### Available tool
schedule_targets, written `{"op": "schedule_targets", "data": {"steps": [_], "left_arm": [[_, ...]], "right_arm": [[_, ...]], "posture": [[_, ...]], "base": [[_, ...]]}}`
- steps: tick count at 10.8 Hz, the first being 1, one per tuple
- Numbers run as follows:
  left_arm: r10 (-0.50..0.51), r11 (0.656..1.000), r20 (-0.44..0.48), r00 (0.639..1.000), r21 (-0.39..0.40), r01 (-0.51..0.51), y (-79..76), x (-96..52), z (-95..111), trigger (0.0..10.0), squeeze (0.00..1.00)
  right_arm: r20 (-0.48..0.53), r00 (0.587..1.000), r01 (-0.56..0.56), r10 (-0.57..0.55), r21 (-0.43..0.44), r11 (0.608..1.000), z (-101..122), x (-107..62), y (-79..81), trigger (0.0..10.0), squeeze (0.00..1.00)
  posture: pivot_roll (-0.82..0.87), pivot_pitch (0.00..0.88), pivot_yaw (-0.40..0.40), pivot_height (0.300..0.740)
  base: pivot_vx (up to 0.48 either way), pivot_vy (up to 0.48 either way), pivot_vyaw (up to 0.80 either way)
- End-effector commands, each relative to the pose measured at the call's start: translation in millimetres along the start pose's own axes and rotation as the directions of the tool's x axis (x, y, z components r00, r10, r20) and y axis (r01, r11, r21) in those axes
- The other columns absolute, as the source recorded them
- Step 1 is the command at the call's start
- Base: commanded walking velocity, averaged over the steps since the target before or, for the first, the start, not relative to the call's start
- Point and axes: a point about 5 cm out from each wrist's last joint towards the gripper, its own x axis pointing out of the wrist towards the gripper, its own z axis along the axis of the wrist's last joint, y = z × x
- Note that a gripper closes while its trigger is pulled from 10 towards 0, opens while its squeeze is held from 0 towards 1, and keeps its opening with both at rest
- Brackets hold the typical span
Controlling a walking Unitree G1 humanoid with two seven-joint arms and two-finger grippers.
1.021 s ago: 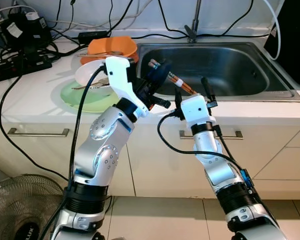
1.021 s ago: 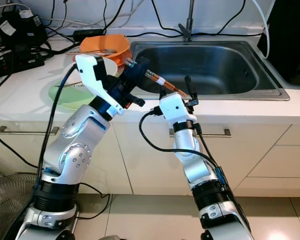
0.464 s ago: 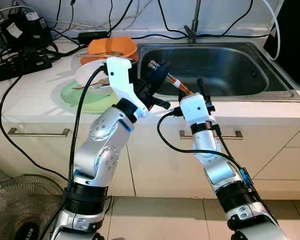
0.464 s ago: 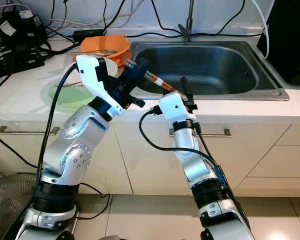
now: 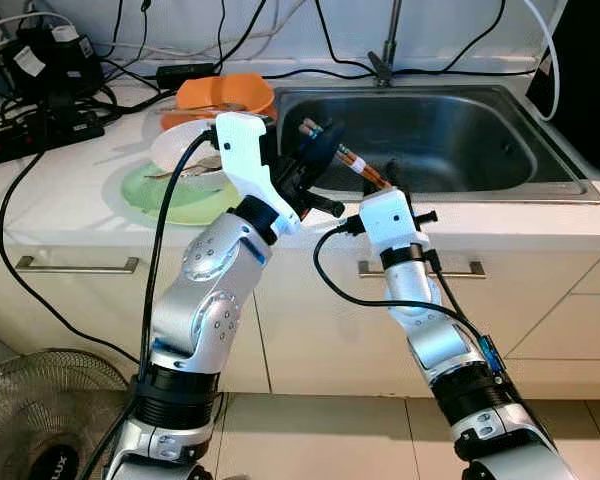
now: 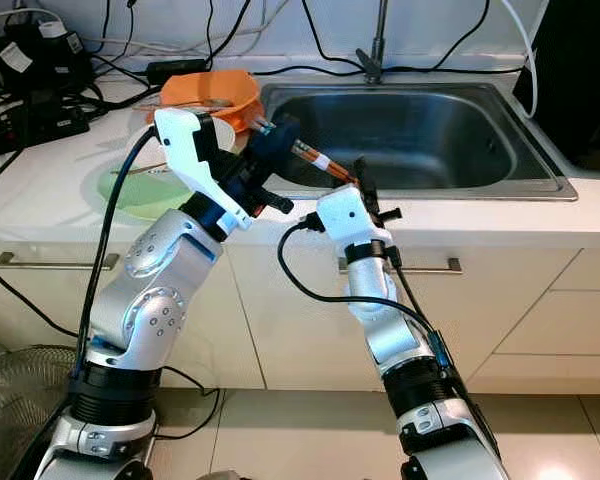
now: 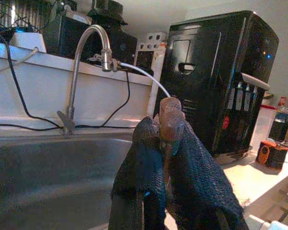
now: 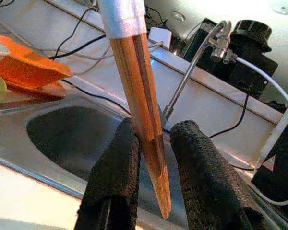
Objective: Kitchen organization
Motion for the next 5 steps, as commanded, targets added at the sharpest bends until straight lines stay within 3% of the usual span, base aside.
{"op": "schedule_targets", "data": {"steps": [1,4,5], "left_arm": [[0.022,1.0,0.006,1.0,0.004,-0.022,2.6,1.0,4.4,10.0,0.0],[0.037,0.999,0.025,0.999,-0.02,-0.036,5.3,1.9,9.1,10.0,0.0],[0.048,0.998,0.033,0.998,-0.053,-0.046,6.3,2.4,9.1,10.0,1.0]], "right_arm": [[0.008,1.0,0.007,-0.007,0.006,1.0,3.5,4.7,-2.5,0.0,0.0],[-0.001,1.0,-0.002,0.002,0.007,1.0,1.3,3.7,-1.1,0.0,0.0],[-0.002,1.0,0.001,-0.001,0.007,1.0,1.2,4.1,-1.8,0.0,0.0]], "posture": [[0.09,0.0,0.058,0.74],[0.09,0.0,0.059,0.74],[0.09,0.0,0.059,0.74]], "base": [[0.0,0.0,0.0],[0.0,0.0,0.0],[0.0,0.0,0.0]]}}
